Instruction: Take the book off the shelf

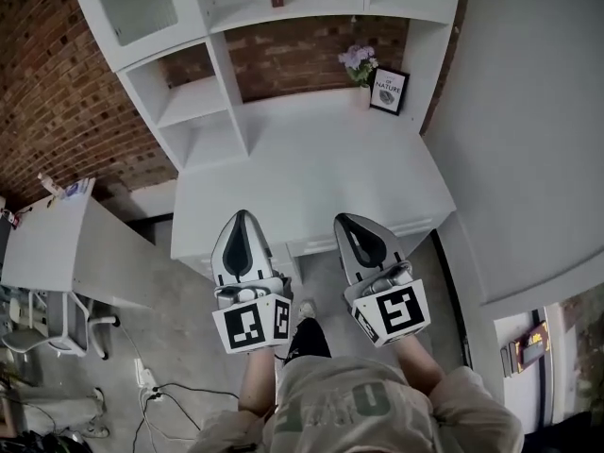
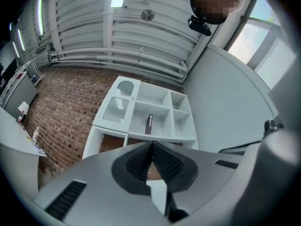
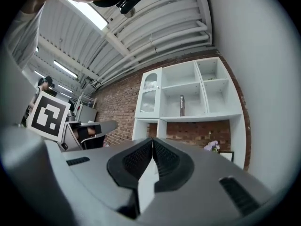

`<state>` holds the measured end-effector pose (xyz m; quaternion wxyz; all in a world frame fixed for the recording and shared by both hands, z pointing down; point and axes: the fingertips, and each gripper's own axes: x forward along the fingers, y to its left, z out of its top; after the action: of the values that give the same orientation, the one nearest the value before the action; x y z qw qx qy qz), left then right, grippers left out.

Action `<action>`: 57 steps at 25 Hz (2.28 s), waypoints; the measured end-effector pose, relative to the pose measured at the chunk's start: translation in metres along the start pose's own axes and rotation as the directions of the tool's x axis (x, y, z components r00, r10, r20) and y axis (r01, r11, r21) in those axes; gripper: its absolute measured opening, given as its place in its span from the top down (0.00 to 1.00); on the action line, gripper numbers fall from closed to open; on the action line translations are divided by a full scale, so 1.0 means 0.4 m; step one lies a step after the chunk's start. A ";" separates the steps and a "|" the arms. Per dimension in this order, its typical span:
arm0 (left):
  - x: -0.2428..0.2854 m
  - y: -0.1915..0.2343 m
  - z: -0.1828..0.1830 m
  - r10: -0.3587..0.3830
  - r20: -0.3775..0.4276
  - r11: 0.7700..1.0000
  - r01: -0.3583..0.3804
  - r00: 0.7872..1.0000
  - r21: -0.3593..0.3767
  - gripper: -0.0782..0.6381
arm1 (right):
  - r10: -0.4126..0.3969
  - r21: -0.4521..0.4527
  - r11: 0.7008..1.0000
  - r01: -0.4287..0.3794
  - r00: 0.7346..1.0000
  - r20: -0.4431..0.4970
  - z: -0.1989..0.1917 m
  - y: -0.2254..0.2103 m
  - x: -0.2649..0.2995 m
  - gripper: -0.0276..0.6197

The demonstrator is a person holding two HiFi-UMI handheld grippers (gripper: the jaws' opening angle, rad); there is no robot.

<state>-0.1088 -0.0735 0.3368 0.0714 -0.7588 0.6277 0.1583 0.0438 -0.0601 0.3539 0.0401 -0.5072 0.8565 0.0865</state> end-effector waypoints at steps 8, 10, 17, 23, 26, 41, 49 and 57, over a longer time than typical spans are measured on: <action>0.366 0.126 -0.041 -0.046 0.018 0.999 0.046 0.999 0.004 0.87 | -0.024 -0.021 0.999 0.025 0.999 0.028 0.009 -0.119 0.363 0.93; 0.441 0.145 -0.043 -0.071 0.025 0.997 0.071 0.997 0.008 0.87 | -0.044 -0.021 0.999 0.044 0.998 0.037 0.012 -0.148 0.436 0.93; 0.610 0.169 -0.075 -0.138 0.009 0.990 0.138 0.990 -0.031 0.87 | -0.122 -0.002 0.993 0.122 0.992 0.020 0.003 -0.230 0.582 0.93; 0.645 0.135 -0.106 -0.153 -0.016 0.987 0.152 0.988 -0.046 0.87 | -0.119 0.003 0.993 0.119 0.993 0.006 -0.003 -0.276 0.612 0.93; 0.656 0.133 -0.108 -0.137 -0.012 0.990 0.137 0.990 -0.037 0.87 | -0.098 0.022 0.995 0.098 0.995 0.009 -0.010 -0.284 0.630 0.93; 0.692 0.094 -0.126 -0.124 -0.031 0.992 0.123 0.992 -0.029 0.87 | -0.079 0.120 0.990 0.077 0.997 0.013 -0.030 -0.350 0.636 0.93; 0.700 0.090 -0.126 -0.118 -0.023 0.993 0.117 0.993 -0.028 0.87 | -0.029 0.082 0.996 0.026 0.999 0.025 0.001 -0.353 0.685 0.93; 0.687 0.110 -0.128 -0.101 -0.028 0.994 0.101 0.994 -0.031 0.87 | 0.040 -0.057 0.998 -0.030 0.984 0.174 0.247 -0.373 0.858 0.47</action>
<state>-0.0996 -0.3538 0.2982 0.0586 -0.7929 0.5871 0.1525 0.0072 -0.4074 0.1874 0.1001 -0.4835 0.8557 0.1548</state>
